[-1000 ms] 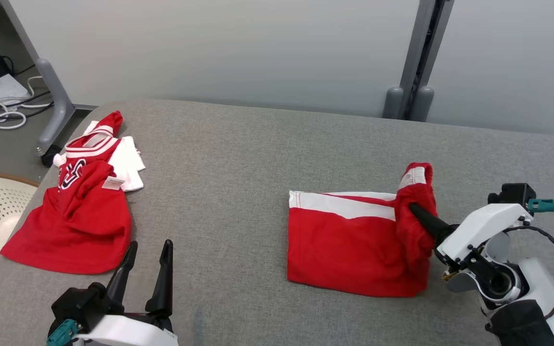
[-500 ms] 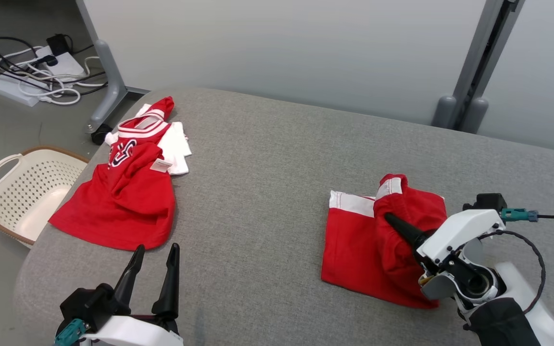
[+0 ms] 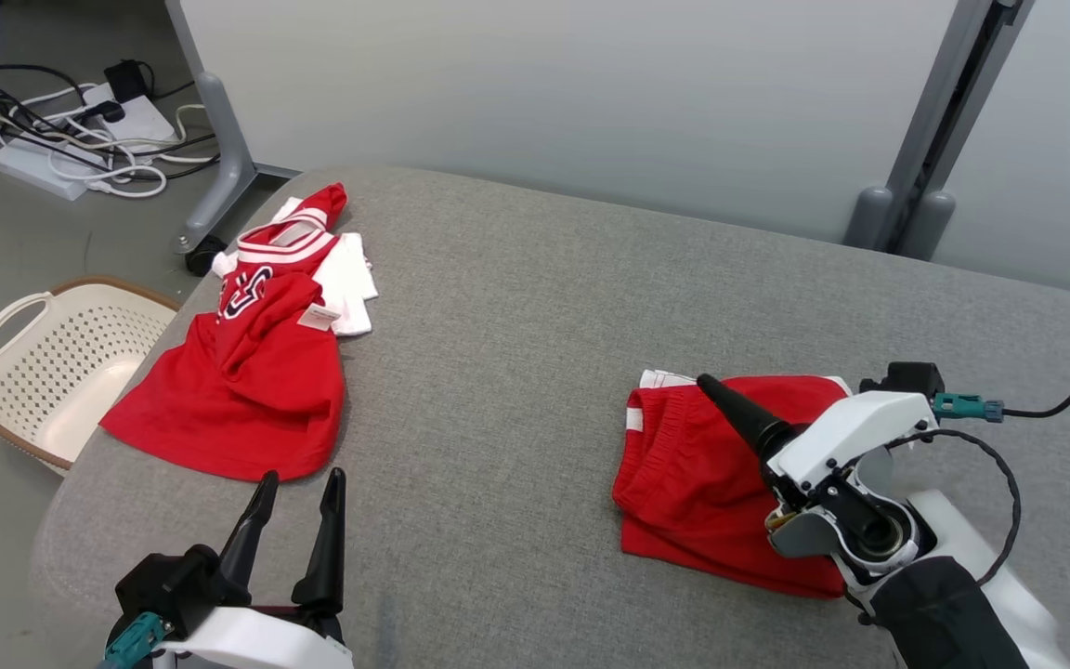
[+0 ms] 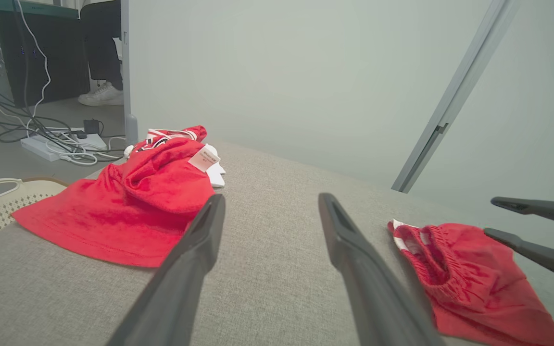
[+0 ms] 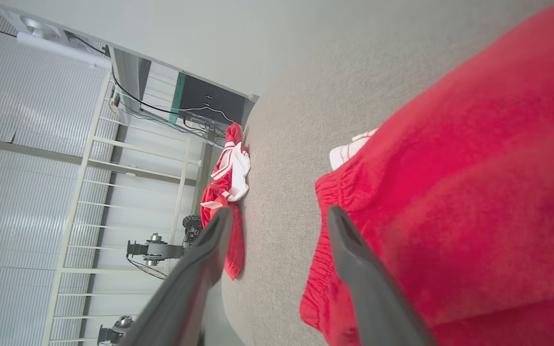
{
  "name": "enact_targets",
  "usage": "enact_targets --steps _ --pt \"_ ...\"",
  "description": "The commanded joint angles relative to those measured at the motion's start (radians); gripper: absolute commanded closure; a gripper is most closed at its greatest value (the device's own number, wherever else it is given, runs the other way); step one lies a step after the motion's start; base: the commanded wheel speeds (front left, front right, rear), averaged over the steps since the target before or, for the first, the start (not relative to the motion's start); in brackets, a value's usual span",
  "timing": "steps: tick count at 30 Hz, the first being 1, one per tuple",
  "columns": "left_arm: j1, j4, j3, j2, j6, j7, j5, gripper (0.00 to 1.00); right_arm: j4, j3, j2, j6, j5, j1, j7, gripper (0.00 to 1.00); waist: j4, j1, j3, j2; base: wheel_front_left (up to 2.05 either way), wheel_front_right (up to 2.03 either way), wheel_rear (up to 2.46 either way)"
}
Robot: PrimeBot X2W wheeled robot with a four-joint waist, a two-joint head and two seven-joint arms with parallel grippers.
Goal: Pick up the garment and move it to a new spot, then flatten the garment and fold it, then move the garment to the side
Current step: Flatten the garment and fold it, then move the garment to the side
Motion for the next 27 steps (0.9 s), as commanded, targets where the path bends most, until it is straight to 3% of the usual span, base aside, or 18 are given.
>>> enact_targets --steps 1,5,13,17,21,27 --pt "-0.004 0.0 0.002 0.005 0.003 0.0 -0.004 0.0 -0.015 0.005 -0.009 0.002 0.009 -0.005 -0.015 0.0 -0.011 0.0 -0.003 -0.0001 0.0 0.0 0.0" --pt "0.002 -0.003 0.002 0.008 0.007 0.0 -0.004 0.0 -0.098 0.004 -0.027 0.002 0.008 0.016 -0.063 0.0 -0.038 0.0 -0.011 -0.0001 0.0 0.0 0.0" --pt "0.015 -0.016 0.003 0.012 0.015 -0.001 -0.005 0.0 -0.214 0.002 -0.168 0.002 -0.086 0.103 -0.165 0.0 -0.082 0.0 -0.029 -0.0001 0.0 0.0 0.0" --pt "0.013 -0.021 -0.001 0.013 0.016 -0.001 -0.005 0.0 -0.207 -0.008 -0.207 0.002 -0.126 0.127 -0.172 0.0 -0.094 0.0 -0.029 -0.0001 0.0 0.0 0.0" --pt "0.008 -0.023 -0.006 0.013 0.016 0.0 -0.007 0.0 -0.184 -0.014 -0.206 0.002 -0.156 0.132 -0.159 0.0 -0.097 0.0 -0.024 -0.0001 0.0 0.0 0.0" --pt "-0.009 -0.024 -0.014 0.016 0.01 0.003 -0.006 0.0 -0.049 -0.003 -0.189 0.002 -0.237 0.079 -0.114 0.0 -0.078 0.0 -0.003 -0.0001 0.0 0.0 0.0"
